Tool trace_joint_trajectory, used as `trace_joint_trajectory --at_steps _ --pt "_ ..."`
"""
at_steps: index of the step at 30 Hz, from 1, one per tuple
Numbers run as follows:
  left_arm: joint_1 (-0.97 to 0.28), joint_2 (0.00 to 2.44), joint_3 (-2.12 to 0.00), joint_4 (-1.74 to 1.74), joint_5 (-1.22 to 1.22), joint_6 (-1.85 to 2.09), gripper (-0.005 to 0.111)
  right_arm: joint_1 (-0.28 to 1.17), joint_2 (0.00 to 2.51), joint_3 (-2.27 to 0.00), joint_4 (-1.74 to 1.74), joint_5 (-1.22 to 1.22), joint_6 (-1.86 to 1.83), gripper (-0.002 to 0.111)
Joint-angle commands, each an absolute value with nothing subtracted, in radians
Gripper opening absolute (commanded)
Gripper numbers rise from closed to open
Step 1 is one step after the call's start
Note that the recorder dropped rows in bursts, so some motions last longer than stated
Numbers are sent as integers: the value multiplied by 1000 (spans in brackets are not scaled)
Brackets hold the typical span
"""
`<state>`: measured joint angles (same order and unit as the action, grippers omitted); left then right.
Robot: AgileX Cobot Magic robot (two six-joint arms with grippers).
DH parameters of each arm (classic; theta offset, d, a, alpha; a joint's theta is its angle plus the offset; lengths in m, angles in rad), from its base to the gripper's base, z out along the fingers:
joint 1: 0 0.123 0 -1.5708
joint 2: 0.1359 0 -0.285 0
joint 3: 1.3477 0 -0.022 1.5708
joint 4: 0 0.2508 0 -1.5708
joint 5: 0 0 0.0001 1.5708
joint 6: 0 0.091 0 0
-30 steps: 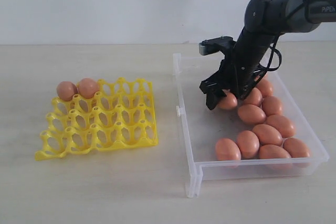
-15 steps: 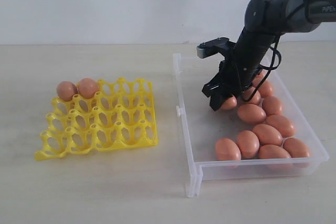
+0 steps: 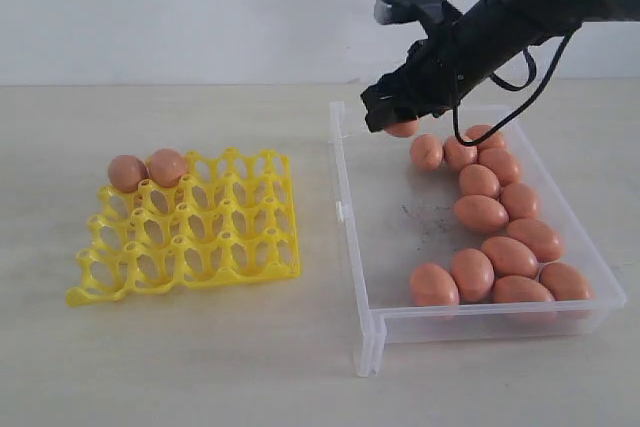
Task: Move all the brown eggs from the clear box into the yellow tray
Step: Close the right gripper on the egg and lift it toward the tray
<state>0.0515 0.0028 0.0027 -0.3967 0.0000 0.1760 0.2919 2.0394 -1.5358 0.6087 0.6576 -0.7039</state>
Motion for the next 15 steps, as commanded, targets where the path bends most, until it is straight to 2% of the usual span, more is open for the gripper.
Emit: trace_joint_trajectory --at_steps 1,3,6,10,15 --pt "47 0 0 -400 0 185 4 290 1922 -1401 1024 506 -1091 0" --pt "47 0 0 -400 0 185 4 290 1903 -1349 1330 511 -1370 0" --pt "47 0 0 -400 0 185 4 290 1905 -1279 1703 667 -1790 0" --pt "47 0 0 -400 0 185 4 299 1948 -1258 1744 852 -2004 0" --pt "47 0 0 -400 0 185 4 363 1993 -1258 1744 784 -2067 0"
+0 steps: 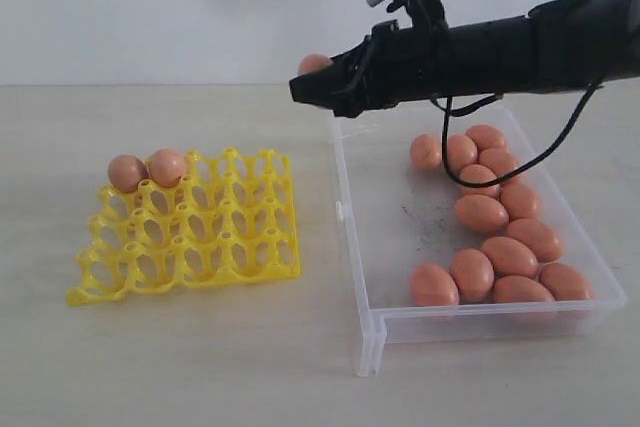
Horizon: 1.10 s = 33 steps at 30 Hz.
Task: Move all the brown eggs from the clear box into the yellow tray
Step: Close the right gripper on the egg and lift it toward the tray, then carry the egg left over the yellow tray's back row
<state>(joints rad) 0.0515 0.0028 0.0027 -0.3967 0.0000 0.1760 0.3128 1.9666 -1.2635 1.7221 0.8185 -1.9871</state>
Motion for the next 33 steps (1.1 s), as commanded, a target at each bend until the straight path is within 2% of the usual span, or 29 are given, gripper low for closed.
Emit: trace_joint_trajectory --at_steps 1,7,12,16,18,20,22,26,33 --pt "47 0 0 -400 0 185 4 386 1996 -1258 1744 739 -2085 0" --pt "47 0 0 -400 0 185 4 535 1989 -1299 1744 288 -2114 0" --pt "47 0 0 -400 0 185 4 559 1903 -1311 1744 198 -2063 0" --pt "47 0 0 -400 0 185 4 559 1807 -1294 1744 -47 -2101 0" --pt "47 0 0 -400 0 185 4 559 1721 -1291 1722 -504 -2131 0" --pt "47 0 0 -400 0 185 4 559 1694 -1286 1644 -790 -2131 0" --pt "47 0 0 -400 0 185 4 557 1676 -1262 1599 -890 -2131 0" --pt "47 0 0 -400 0 185 4 559 1633 -1220 1689 -759 -2131 0" --pt "47 0 0 -400 0 185 4 557 1482 -1106 1721 480 -1738 0"
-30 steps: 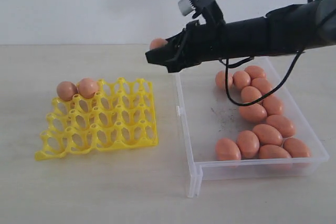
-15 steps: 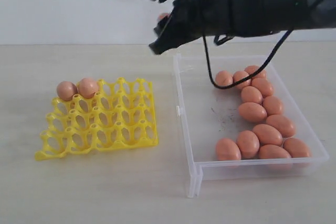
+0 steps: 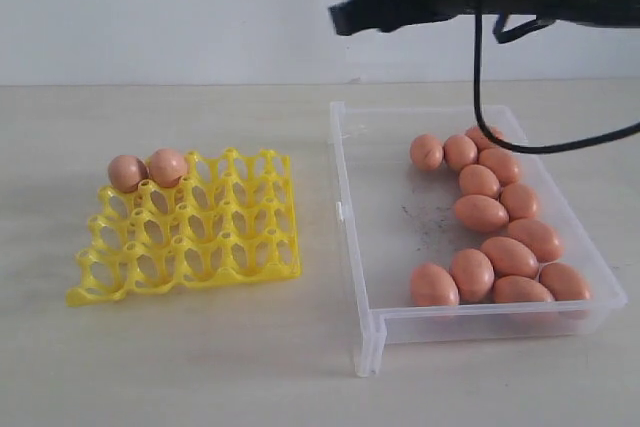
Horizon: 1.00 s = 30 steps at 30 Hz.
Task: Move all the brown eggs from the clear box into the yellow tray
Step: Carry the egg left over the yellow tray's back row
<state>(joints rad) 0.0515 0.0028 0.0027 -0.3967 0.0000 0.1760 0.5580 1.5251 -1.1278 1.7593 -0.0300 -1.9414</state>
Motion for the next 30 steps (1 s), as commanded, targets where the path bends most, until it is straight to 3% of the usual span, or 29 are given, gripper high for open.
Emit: trace_joint_trajectory --at_steps 1,5,9,13,17,21,24,27,30 --pt "47 0 0 -400 0 185 4 557 1482 -1106 1630 637 -1633 0" --pt "47 0 0 -400 0 185 4 557 1480 -1106 1287 729 -1375 0" --pt "47 0 0 -400 0 185 4 557 1478 -1080 914 352 -1104 0" --pt "47 0 0 -400 0 185 4 559 1484 -1000 929 -73 -1097 0" --pt "47 0 0 -400 0 185 4 559 1541 -966 836 -275 -909 0" --pt "47 0 0 -400 0 185 4 559 1634 -954 273 -438 -269 0" --pt "47 0 0 -400 0 185 4 557 1730 -954 -211 -762 226 0" --pt "47 0 0 -400 0 185 4 559 1846 -982 -431 -1120 354 0" --pt "47 0 0 -400 0 185 4 559 1953 -1056 -512 -1132 461 0"
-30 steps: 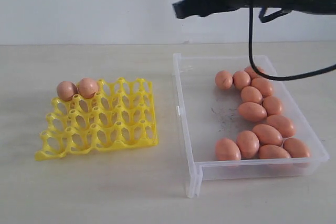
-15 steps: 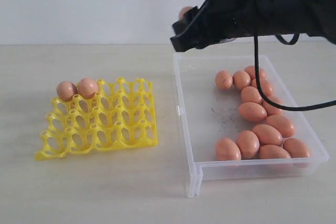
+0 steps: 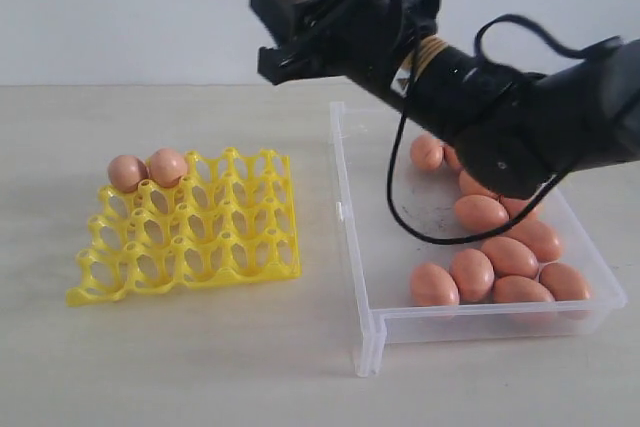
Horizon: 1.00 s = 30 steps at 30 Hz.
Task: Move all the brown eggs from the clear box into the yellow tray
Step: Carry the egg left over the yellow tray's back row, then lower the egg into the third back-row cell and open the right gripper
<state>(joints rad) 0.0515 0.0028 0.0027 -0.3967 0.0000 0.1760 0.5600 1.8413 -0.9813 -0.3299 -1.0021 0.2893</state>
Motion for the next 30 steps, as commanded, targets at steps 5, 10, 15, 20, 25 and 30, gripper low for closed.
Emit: trace_joint_trajectory --at_steps 5,10,15,20,25,30 --pt "47 0 0 -400 0 185 4 559 2102 -1230 -776 -1059 609 0" --pt "47 0 0 -400 0 185 4 559 2212 -1378 -798 -1057 740 0" --pt "47 0 0 -400 0 185 4 559 2313 -1476 -847 -1061 802 0" --pt "47 0 0 -400 0 185 4 559 2403 -1546 -836 -1035 867 0" --pt "47 0 0 -400 0 185 4 571 2457 -1602 -825 -947 891 0" --pt "47 0 0 -400 0 185 4 610 2478 -1670 -802 -800 875 0"
